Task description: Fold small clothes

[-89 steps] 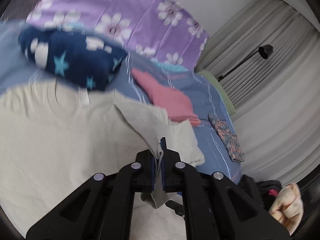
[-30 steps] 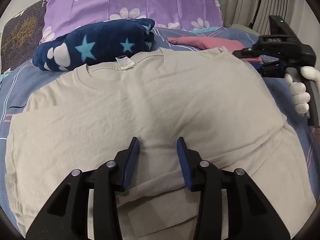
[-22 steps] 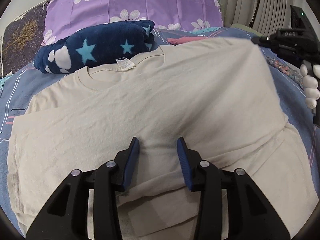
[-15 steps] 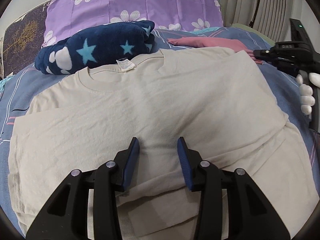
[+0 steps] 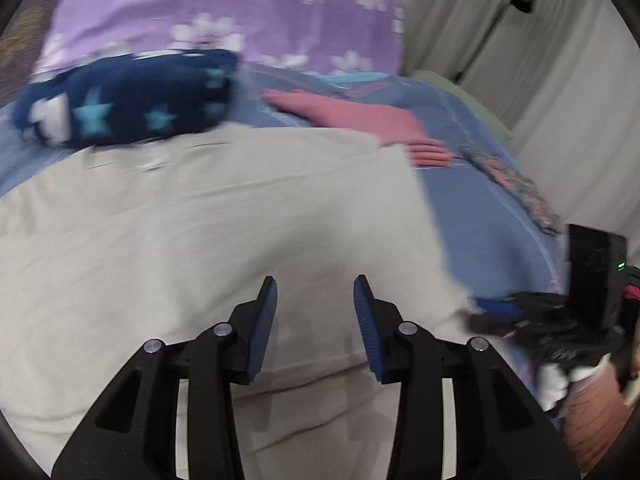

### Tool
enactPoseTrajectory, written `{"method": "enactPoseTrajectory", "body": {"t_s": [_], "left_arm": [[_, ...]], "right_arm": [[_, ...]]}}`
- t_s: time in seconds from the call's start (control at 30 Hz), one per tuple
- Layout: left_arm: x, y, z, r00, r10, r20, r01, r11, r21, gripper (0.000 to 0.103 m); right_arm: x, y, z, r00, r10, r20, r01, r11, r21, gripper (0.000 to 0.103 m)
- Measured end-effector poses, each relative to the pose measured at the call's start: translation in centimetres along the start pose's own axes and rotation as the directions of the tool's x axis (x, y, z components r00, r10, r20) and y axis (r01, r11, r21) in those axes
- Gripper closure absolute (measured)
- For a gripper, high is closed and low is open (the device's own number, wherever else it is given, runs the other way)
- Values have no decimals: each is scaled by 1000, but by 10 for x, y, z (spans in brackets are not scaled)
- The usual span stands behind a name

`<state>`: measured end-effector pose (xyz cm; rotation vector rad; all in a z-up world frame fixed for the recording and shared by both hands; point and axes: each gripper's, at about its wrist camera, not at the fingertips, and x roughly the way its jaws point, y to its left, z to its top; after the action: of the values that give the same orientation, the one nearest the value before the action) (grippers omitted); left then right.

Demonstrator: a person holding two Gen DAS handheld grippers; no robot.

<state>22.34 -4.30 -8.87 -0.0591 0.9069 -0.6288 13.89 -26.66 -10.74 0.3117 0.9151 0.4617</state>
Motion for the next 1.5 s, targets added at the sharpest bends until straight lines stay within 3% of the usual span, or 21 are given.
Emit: {"method": "enactPoseTrajectory", "body": {"t_s": [0.07,0.1,0.13,0.2,0.27,0.47,0.6,0.7,0.77,0.83,0.9,0.97,1.03,1.1,1.2,1.33,1.5], "left_arm": [[23,-29,11,999,-20,-42,23,998,66,65],[36,-39,15,997,-33,-66,38,996,77,67],[51,-49,21,994,-58,-98,64,996,67,69],[75,-61,30,987,-81,-139,88,995,44,70],[95,-74,37,990,-34,-138,45,996,80,70],[114,-86,43,994,-12,-113,22,995,94,69],[67,-85,38,997,5,-80,7,989,149,67],[3,-73,13,1000,27,9,-29,980,195,59],[-36,-59,-12,995,80,57,-90,973,212,52],[-74,-37,-45,980,176,93,-193,958,212,44],[-105,-12,-75,960,261,103,-275,948,163,43],[-138,20,-109,927,362,100,-370,926,75,43],[-168,49,-143,898,435,74,-435,900,-20,43],[-193,70,-172,887,460,44,-454,885,-104,43],[-220,89,-212,886,465,4,-457,872,-175,43],[-225,89,-238,897,439,-49,-442,887,-136,43],[-231,84,-259,912,407,-48,-410,902,-135,42]], "right_arm": [[3,-5,3,1000,14,15,-15,999,42,75],[4,-7,4,1000,9,26,-11,998,62,90],[4,-7,4,999,-6,32,3,997,72,97],[-6,-9,-3,998,-36,52,30,994,105,99],[-16,-12,-20,995,-77,67,66,986,151,101],[-24,-21,-40,995,-45,89,24,973,230,102],[-43,-10,-51,992,-78,98,59,982,180,101],[-62,-2,-70,992,-77,103,60,986,159,97],[-70,0,-84,994,-56,96,39,986,163,93],[-74,4,-99,996,-46,82,31,985,171,88],[-76,9,-112,997,-38,74,24,984,176,85],[-78,13,-121,997,-26,70,13,982,189,84],[-79,15,-125,998,-18,66,5,979,203,83],[-80,17,-129,998,-18,59,5,977,212,82],[-83,23,-134,999,-28,44,19,978,206,81],[-89,31,-146,999,-39,36,31,978,207,78],[-105,40,-172,998,-40,43,30,976,215,76]]}}
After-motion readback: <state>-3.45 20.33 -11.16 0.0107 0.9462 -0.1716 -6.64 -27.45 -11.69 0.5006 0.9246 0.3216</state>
